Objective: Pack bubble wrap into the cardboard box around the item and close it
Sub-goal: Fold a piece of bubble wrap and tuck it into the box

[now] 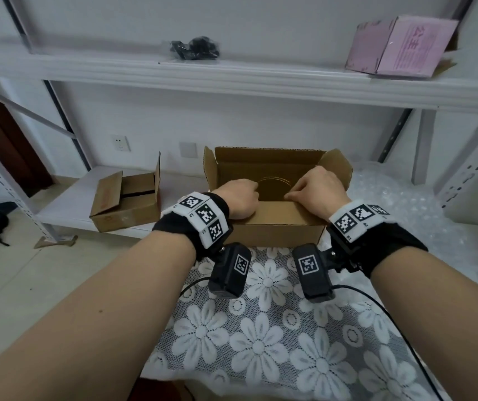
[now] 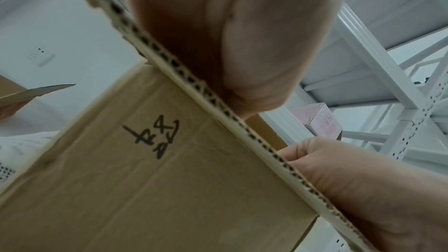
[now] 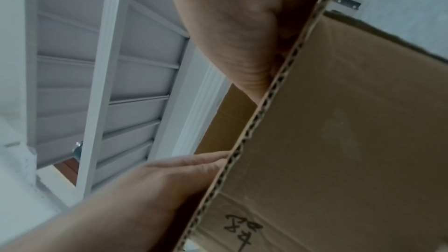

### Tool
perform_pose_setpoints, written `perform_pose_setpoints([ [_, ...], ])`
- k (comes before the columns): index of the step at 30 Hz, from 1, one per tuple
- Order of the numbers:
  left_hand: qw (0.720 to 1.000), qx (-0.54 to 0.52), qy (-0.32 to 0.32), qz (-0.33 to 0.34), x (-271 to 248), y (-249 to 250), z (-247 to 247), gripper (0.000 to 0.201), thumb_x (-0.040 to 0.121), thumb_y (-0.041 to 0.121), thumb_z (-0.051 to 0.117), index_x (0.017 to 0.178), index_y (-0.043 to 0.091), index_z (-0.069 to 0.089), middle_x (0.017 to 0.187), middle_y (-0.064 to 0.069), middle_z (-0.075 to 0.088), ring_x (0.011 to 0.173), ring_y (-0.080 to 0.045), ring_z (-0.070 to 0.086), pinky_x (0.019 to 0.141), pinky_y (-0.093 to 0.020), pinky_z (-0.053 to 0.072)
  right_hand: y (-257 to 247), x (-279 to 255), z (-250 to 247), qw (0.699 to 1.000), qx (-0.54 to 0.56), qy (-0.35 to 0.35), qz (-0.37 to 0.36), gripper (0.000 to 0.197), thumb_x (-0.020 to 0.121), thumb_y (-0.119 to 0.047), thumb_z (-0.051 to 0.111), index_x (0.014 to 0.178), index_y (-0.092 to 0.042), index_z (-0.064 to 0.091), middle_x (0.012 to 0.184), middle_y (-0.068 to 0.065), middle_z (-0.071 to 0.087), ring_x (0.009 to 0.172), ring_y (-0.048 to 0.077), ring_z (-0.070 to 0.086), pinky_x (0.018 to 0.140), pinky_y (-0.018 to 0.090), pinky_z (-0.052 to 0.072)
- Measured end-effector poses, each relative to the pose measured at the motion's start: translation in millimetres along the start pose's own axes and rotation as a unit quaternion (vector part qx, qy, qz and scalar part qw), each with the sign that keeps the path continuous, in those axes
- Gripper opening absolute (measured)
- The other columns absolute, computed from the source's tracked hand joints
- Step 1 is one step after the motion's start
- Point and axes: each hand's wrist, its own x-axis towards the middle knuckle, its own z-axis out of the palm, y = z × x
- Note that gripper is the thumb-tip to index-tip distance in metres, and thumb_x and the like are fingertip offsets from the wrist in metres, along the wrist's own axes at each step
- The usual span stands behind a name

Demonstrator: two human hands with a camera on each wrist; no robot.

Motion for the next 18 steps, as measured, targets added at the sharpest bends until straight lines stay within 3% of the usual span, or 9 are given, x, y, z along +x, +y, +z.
perform_pose_setpoints([
  [4, 1.0, -0.007, -0.014, 0.002, 0, 2, -1, 0.049, 0.104, 0.025, 0.028, 0.152, 0.014, 0.021, 0.158, -0.004, 0.021, 0.145, -0.021, 0.02, 0.116, -0.032, 0.017, 0, -2, -1, 0.999, -0.024, -0.029, -0.002, 0.023, 0.09, -0.031, 0.062, 0.097, -0.014, 0.076, 0.102, 0.005, 0.071, 0.094, 0.022, 0.063, 0.086, 0.038, 0.052],
  [6, 1.0, -0.017, -0.008, 0.002, 0, 3, -1, 0.05, 0.103, 0.025, 0.031, 0.151, 0.013, 0.022, 0.158, -0.005, 0.024, 0.144, -0.022, 0.022, 0.116, -0.033, 0.019, 0, -5, -1, 0.999, -0.02, -0.029, -0.018, 0.027, 0.094, -0.03, 0.055, 0.1, -0.012, 0.074, 0.101, 0.005, 0.07, 0.093, 0.023, 0.062, 0.083, 0.035, 0.049],
  [10, 1.0, -0.022, 0.02, -0.005, -1, 9, 0, 0.042, 0.101, 0.021, 0.036, 0.141, 0.007, 0.041, 0.144, -0.01, 0.044, 0.131, -0.024, 0.042, 0.105, -0.032, 0.034, -3, -14, 0, 0.999, 0.007, 0.004, -0.05, 0.031, 0.098, -0.023, 0.047, 0.078, -0.012, 0.067, 0.08, 0.005, 0.062, 0.075, 0.021, 0.055, 0.068, 0.029, 0.038],
  [12, 1.0, -0.014, 0.027, -0.008, -2, 11, 3, 0.04, 0.1, 0.02, 0.037, 0.137, 0.007, 0.046, 0.141, -0.01, 0.049, 0.124, -0.023, 0.048, 0.102, -0.031, 0.037, -4, -16, 0, 0.998, 0.016, 0.001, -0.055, 0.033, 0.099, -0.02, 0.045, 0.075, -0.01, 0.066, 0.073, 0.004, 0.059, 0.069, 0.02, 0.052, 0.066, 0.028, 0.036],
  [15, 1.0, 0.007, 0.021, -0.012, 0, 12, 7, 0.04, 0.1, 0.02, 0.037, 0.137, 0.007, 0.047, 0.136, -0.007, 0.051, 0.117, -0.018, 0.049, 0.103, -0.031, 0.037, -3, -17, 1, 0.998, 0.012, -0.01, -0.058, 0.035, 0.099, -0.019, 0.044, 0.073, -0.009, 0.065, 0.071, 0.003, 0.059, 0.066, 0.019, 0.052, 0.066, 0.029, 0.038],
  [18, 1.0, 0.01, 0.015, -0.012, 0, 13, 6, 0.04, 0.1, 0.021, 0.036, 0.137, 0.007, 0.047, 0.11, 0.001, 0.043, 0.102, -0.013, 0.04, 0.089, -0.028, 0.036, -4, -16, 1, 0.998, -0.003, -0.025, -0.054, 0.036, 0.099, -0.02, 0.046, 0.065, -0.015, 0.058, 0.077, 0.005, 0.061, 0.068, 0.019, 0.054, 0.067, 0.03, 0.039],
])
